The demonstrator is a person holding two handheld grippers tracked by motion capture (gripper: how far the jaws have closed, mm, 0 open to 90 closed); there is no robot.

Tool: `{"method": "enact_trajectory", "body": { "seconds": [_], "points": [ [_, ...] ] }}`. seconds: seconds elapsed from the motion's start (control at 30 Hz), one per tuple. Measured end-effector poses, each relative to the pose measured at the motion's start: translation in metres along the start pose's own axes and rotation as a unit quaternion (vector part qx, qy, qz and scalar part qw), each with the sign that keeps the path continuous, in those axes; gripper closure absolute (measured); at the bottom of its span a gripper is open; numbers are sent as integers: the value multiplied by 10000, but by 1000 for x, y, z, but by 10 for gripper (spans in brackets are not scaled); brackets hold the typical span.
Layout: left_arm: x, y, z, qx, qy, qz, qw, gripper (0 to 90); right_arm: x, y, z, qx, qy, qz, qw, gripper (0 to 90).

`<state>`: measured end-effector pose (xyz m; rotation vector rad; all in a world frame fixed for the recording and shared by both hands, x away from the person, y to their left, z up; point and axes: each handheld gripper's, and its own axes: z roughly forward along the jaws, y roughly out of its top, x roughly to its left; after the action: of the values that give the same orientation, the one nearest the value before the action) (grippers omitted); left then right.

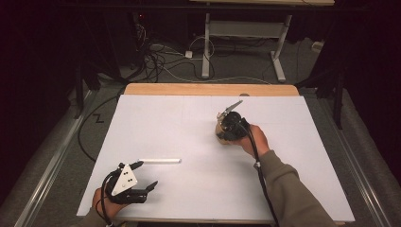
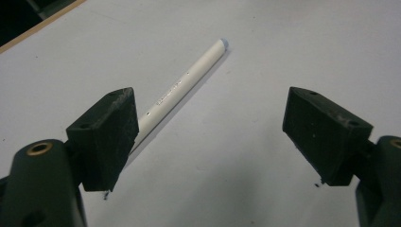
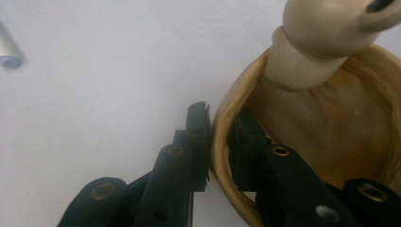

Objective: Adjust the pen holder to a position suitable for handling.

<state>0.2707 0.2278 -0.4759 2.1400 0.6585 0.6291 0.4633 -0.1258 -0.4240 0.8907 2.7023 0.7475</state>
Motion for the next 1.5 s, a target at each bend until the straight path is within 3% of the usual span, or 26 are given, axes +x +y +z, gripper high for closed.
{"method": "enact_trajectory", "body": {
  "seconds": [0.23, 0.43, 0.57, 0.67, 0.83, 1.0, 1.07, 1.1, 1.2, 1.23, 1.3, 1.37, 1.4, 1.5],
  "points": [
    [-4, 2, 0, 16, -3, 42, 10000, 183, 27, -3, -2, -9, 156, -101, 9998, 795],
    [-3, 2, 1, 26, -2, 33, 10000, 183, 33, -3, -2, -51, 39, -151, 9999, 774],
    [-4, 1, 2, 55, -1, 38, 10000, 183, 30, -6, -13, -341, 88, -43, 9994, 736],
    [-4, 1, 2, 55, -5, 25, 10000, 183, 31, -7, -19, -452, -17, -76, 9989, 717],
    [-3, 1, 2, 80, -7, 27, 10000, 183, 32, -15, -33, -904, -127, -140, 9957, 676],
    [-2, 0, 2, 97, 2, 18, 10000, 183, 32, -23, -39, -1149, -227, -103, 9931, 662],
    [-2, 0, 2, 93, 1, 17, 10000, 183, 33, -29, -45, -1383, -345, -115, 9897, 660],
    [-2, 0, 2, 90, 4, 15, 10000, 183, 33, -29, -45, -1383, -345, -115, 9897, 660],
    [-2, 0, 3, 115, 9, 26, 9999, 183, 36, -38, -55, -1715, -421, -214, 9841, 640],
    [-2, 0, 3, 111, 7, 24, 9999, 183, 36, -38, -55, -1715, -421, -214, 9841, 640],
    [-2, 0, 3, 121, 19, 36, 9999, 183, 40, -44, -62, -1929, -528, -388, 9790, 630],
    [-2, 0, 3, 119, 19, 32, 9999, 183, 42, -48, -67, -2066, -568, -448, 9758, 617],
    [-2, 0, 3, 119, 19, 34, 9999, 183, 42, -48, -67, -2066, -568, -448, 9758, 617],
    [-2, 0, 3, 124, 25, 52, 9999, 183, 47, -58, -73, -2273, -643, -571, 9700, 596]
  ]
}}
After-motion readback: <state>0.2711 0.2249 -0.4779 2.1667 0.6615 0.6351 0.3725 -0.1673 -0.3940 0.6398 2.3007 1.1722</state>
